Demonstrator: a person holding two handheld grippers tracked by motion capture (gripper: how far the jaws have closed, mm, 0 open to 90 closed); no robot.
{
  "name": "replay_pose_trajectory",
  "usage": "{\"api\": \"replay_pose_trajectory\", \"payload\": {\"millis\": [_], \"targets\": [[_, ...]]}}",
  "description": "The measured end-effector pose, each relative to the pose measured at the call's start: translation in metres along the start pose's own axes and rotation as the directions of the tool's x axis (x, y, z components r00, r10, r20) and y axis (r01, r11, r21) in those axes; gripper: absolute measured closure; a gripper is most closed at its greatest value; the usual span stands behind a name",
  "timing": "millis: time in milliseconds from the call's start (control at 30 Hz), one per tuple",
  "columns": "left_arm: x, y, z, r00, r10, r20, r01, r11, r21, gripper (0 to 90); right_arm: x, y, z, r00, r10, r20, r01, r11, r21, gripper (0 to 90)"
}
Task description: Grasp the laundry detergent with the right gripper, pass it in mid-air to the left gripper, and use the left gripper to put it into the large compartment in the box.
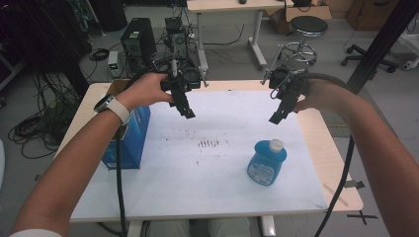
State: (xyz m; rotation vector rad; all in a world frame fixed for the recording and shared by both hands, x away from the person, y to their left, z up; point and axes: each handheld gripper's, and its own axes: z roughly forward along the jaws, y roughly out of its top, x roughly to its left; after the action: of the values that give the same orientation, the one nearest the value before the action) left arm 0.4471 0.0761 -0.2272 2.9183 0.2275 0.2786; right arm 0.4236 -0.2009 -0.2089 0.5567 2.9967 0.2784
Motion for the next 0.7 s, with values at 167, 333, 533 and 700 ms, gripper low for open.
{"api": "replay_pose_trajectory", "payload": {"millis": [167,333,533,700], "targets": [[0.000,0.000,-0.001,1.0000,-0.003,-0.001,0.003,1.0000,0.003,5.1,0.001,-0.001,-0.003,1.0000,0.001,0.007,-0.001,1.0000,-0.004,5.7],[-0.002,0.001,-0.002,1.0000,-0.007,-0.003,0.007,1.0000,-0.001,5.2,0.003,-0.003,-0.005,0.9999,0.001,0.012,-0.001,1.0000,-0.005,5.5],[-0.003,0.003,-0.002,1.0000,0.002,0.000,-0.002,1.0000,0.004,5.2,0.006,-0.006,-0.009,0.9998,0.003,0.018,-0.003,0.9999,-0.012,5.5],[-0.004,0.004,-0.001,1.0000,0.007,0.002,-0.007,1.0000,0.007,5.2,0.009,-0.009,-0.014,0.9998,0.007,0.018,-0.007,1.0000,-0.006,5.4]]}}
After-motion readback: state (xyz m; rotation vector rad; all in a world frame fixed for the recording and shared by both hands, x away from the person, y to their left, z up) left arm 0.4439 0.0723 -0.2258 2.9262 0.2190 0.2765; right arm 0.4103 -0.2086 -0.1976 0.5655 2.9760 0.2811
